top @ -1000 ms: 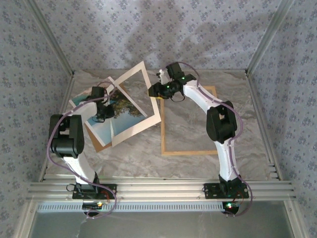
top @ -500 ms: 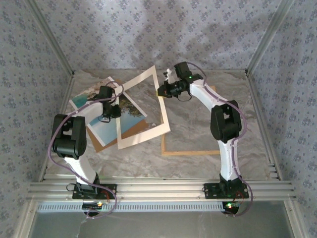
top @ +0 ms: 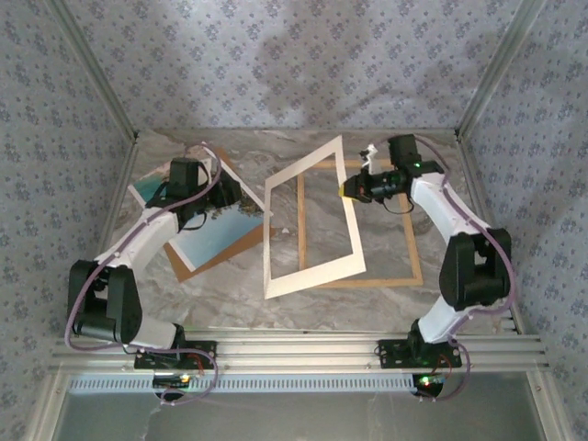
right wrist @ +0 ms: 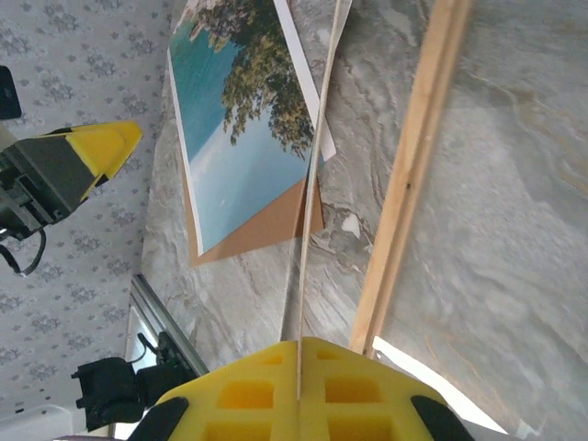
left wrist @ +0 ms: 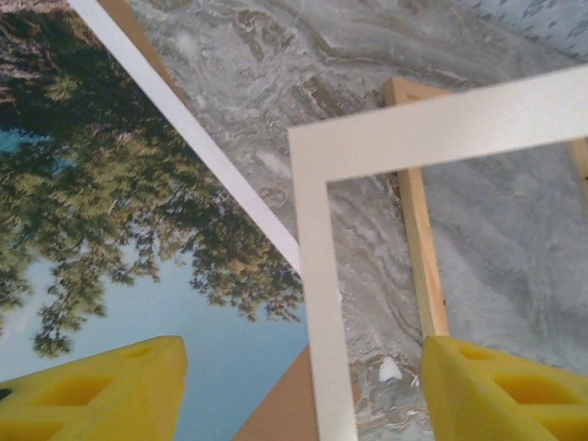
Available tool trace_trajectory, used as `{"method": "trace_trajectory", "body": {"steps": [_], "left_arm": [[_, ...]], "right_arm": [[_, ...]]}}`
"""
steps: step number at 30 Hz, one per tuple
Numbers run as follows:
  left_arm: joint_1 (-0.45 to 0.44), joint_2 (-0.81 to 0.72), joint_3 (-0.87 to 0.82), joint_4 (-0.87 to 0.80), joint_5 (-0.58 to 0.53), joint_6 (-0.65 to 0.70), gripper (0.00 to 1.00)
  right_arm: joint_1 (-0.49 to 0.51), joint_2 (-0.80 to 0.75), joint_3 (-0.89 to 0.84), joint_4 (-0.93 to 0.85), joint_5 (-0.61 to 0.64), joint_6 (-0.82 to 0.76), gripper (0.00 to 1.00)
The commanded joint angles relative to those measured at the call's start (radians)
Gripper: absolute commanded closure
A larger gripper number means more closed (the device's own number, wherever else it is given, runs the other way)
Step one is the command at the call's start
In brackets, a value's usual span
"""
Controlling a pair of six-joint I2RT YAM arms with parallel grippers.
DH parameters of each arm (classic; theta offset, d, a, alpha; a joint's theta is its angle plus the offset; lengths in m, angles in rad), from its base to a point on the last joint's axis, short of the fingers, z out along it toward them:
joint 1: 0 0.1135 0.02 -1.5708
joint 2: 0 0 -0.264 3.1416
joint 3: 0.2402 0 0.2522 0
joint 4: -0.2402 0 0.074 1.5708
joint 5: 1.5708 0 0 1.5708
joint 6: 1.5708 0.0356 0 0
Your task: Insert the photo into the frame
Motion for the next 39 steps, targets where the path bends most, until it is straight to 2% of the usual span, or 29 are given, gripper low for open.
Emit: {"method": "trace_trajectory", "body": {"steps": [1, 8, 15, 20, 28, 30, 39], "left_arm": [[-0.002, -0.017, -0.032, 0.043, 0.039, -0.042, 0.31], [-0.005, -0.002, -0.054, 0.073, 0.065, -0.057, 0.30], [-0.005, 0.008, -0.050, 0.079, 0.067, -0.056, 0.30], [-0.004, 0.019, -0.052, 0.089, 0.079, -0.066, 0.30], [-0.005, 0.045, -0.056, 0.114, 0.109, -0.089, 0.29], [-0.006, 0.051, -0.055, 0.119, 0.117, -0.093, 0.30], [-0.010, 0.060, -0.058, 0.127, 0.122, -0.096, 0.30]], "right_arm": [[-0.054, -0.081, -0.036, -0.072, -0.040, -0.038, 1.00], [-0.139, -0.167, 0.014, -0.169, -0.014, -0.032, 1.00], [-0.212, -0.166, 0.061, -0.218, -0.007, -0.046, 1.00], [-0.243, -0.065, 0.137, -0.299, 0.026, -0.113, 1.00], [-0.265, 0.093, 0.246, -0.479, 0.155, -0.280, 1.00], [-0.278, 0.117, 0.258, -0.496, 0.201, -0.290, 1.00], [-0.301, 0.214, 0.300, -0.468, 0.257, -0.285, 1.00]]}}
